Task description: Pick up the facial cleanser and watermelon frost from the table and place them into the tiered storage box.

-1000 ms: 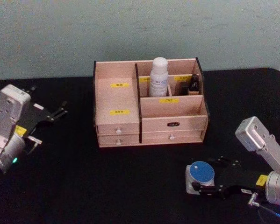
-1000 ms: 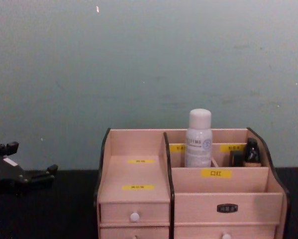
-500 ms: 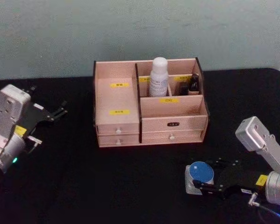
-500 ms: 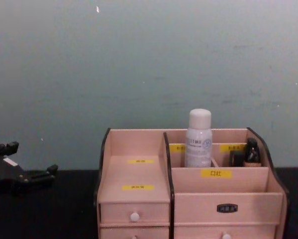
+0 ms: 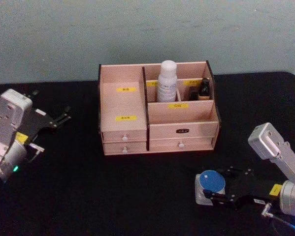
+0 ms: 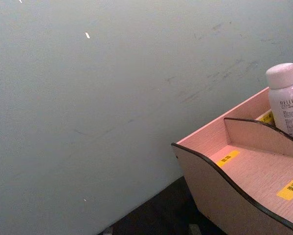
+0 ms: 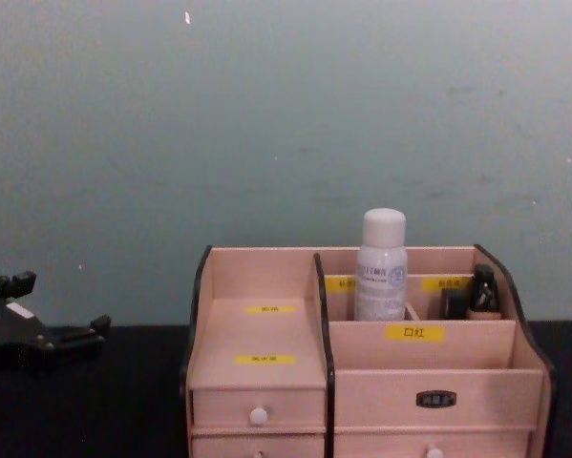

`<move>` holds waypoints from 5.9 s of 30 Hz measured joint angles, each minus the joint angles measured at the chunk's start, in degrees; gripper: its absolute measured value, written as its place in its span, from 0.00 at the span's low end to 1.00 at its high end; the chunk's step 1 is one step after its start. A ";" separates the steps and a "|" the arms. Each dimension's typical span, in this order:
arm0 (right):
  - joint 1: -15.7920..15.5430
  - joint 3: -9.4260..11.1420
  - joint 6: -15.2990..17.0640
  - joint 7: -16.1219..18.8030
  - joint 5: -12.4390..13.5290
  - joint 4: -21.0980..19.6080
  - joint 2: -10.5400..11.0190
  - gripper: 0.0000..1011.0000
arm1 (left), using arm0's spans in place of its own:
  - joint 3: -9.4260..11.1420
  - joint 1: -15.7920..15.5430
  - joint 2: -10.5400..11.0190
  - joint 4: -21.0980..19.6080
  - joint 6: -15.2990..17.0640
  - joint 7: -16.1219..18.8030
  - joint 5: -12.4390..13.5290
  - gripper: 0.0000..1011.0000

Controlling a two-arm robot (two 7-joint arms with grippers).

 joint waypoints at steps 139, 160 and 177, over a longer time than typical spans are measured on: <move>47.17 -17.37 0.32 9.63 -4.77 39.00 -29.89 0.99 | 0.00 0.00 0.00 0.00 0.00 0.00 0.01 0.99; 20.05 2.31 -12.35 -14.21 -2.89 6.87 -19.26 0.99 | 0.00 0.00 0.00 0.00 0.00 0.00 0.00 0.99; -1.62 14.05 -18.31 -31.48 -8.34 3.36 -21.74 0.99 | 0.00 0.00 0.00 0.00 0.00 0.00 0.00 0.99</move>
